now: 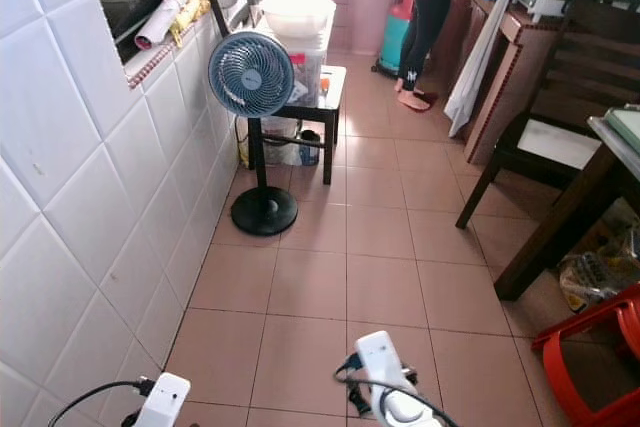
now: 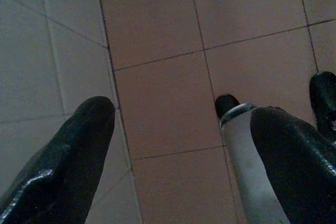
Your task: Setting the table
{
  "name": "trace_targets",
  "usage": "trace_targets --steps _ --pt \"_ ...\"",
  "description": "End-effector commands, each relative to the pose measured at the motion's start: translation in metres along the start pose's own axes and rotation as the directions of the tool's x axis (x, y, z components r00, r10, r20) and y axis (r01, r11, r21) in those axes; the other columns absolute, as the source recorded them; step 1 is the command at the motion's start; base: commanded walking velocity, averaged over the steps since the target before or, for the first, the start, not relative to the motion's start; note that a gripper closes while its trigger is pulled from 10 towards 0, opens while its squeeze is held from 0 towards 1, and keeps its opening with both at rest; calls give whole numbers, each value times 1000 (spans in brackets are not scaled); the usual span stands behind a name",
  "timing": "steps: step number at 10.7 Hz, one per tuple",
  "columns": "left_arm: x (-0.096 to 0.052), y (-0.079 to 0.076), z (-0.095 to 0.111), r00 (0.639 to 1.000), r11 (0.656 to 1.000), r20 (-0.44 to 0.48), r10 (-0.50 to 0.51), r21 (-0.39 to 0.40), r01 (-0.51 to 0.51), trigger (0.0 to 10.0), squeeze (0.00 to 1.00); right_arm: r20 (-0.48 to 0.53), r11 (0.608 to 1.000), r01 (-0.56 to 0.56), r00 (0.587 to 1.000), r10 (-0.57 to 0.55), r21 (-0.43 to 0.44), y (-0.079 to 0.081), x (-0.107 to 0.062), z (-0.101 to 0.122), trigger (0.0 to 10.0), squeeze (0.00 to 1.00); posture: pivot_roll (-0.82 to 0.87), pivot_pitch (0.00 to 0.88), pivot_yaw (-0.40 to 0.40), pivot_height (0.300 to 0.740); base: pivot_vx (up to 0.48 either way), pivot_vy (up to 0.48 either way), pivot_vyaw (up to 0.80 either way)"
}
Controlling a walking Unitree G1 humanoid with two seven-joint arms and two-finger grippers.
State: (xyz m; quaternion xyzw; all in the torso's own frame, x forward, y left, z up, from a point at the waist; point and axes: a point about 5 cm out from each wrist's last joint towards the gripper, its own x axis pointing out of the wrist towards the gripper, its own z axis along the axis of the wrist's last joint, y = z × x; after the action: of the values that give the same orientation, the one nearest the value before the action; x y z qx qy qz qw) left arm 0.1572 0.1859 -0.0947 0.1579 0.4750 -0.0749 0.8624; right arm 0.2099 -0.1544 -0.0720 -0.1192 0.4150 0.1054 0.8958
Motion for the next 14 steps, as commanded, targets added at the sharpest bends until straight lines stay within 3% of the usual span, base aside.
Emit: trace_targets --steps 1,4,8,11,14 --pt "1 -1 5 1000 1000 16 -8 28 7 10000 0 0 1000 11 1000 -11 5 -4 0 1 10000 0 -54 0 -27 740 0 0 0" --pt "1 9 9 1000 998 24 -8 66 6 10000 0 -45 998 -23 999 21 -58 4 -3 -14 10000 0 -82 0 3 740 290 95 0" --pt "0 16 2 1000 996 7 -16 92 16 10000 0 -94 999 -25 995 21 -41 -1 -7 -30 10000 0 -95 0 11 740 301 334 0" --pt "1 6 6 1000 993 7 -30 117 29 10000 0 -106 999 -21 994 17 -40 2 -7 -32 10000 0 -96 0 13 740 303 369 0" --pt "1 2 6 999 993 7 -31 118 30 10000 0 -104 998 -29 994 24 -48 4 -7 -32 10000 0 -95 0 18 740 0 0 0"
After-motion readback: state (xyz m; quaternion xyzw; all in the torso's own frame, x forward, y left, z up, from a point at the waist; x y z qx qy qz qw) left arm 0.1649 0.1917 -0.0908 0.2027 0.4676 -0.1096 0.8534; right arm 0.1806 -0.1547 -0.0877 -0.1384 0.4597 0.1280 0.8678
